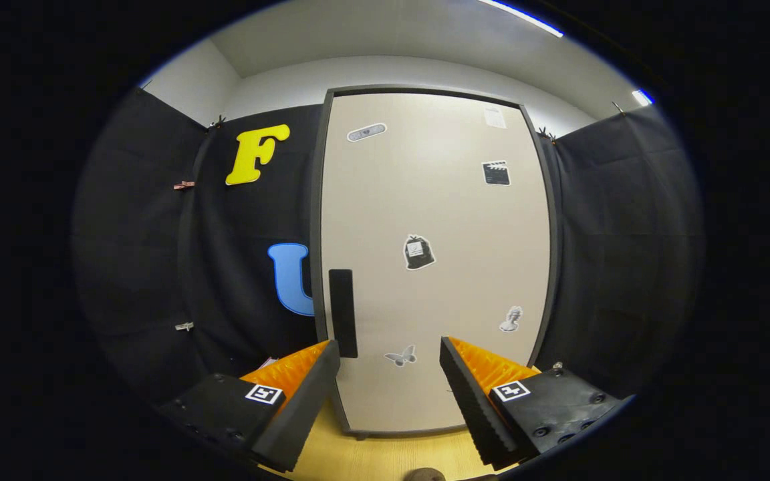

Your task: Open the shoe cabinet door, grab the shoes and put them into the shoe cabinet, then close the shoe cabinet door.

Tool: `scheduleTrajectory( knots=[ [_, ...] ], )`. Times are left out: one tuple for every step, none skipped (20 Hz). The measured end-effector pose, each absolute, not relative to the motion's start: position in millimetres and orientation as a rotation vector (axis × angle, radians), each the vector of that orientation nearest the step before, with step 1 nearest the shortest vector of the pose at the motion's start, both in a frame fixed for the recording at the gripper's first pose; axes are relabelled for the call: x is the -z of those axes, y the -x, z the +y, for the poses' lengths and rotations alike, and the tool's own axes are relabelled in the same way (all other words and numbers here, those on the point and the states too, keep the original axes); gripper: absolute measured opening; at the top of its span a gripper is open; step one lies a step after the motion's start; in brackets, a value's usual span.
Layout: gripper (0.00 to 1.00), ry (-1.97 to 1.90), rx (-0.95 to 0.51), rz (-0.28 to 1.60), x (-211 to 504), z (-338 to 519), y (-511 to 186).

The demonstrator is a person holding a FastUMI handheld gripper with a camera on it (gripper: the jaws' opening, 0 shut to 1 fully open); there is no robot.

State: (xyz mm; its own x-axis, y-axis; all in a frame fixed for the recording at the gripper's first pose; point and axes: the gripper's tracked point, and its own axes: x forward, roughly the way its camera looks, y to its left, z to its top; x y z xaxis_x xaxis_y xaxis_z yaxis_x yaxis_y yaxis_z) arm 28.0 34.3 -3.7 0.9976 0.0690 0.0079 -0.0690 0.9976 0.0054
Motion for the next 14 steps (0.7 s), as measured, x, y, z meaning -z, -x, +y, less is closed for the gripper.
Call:
scheduleTrajectory(
  knots=[
    [0.98, -0.005, -0.079, -0.009, 4.2, 41.0, -33.8],
    [0.98, -0.007, -0.086, -0.01, 5.3, 48.4, -39.9],
    [0.98, -0.01, -0.094, -0.008, 7.5, 55.9, -46.7],
    [0.98, -0.01, -0.099, -0.004, 10.0, 62.3, -53.8],
    [0.98, -0.007, -0.101, 0.003, 13.3, 68.3, -61.4],
    [0.98, -0.004, -0.103, 0.011, 16.2, 75.5, -70.1],
    [0.98, 0.002, -0.1, 0.015, 19.2, 80.4, -78.4],
    [0.97, 0.006, -0.097, 0.013, 21.6, 84.4, -86.7],
    [0.97, 0.009, -0.09, 0.009, 22.2, 87.1, -94.3],
    [0.97, 0.01, -0.078, 0.007, 24.0, 87.7, -102.8],
    [0.97, 0.009, -0.068, 0.008, 25.5, 87.8, -110.5],
    [0.97, 0.005, -0.057, 0.01, 26.2, 87.8, -117.9],
    [0.97, 0.0, -0.047, 0.013, 28.0, 87.7, -125.5],
    [0.97, -0.001, -0.036, 0.019, 30.7, 87.3, -132.8]
  ],
)
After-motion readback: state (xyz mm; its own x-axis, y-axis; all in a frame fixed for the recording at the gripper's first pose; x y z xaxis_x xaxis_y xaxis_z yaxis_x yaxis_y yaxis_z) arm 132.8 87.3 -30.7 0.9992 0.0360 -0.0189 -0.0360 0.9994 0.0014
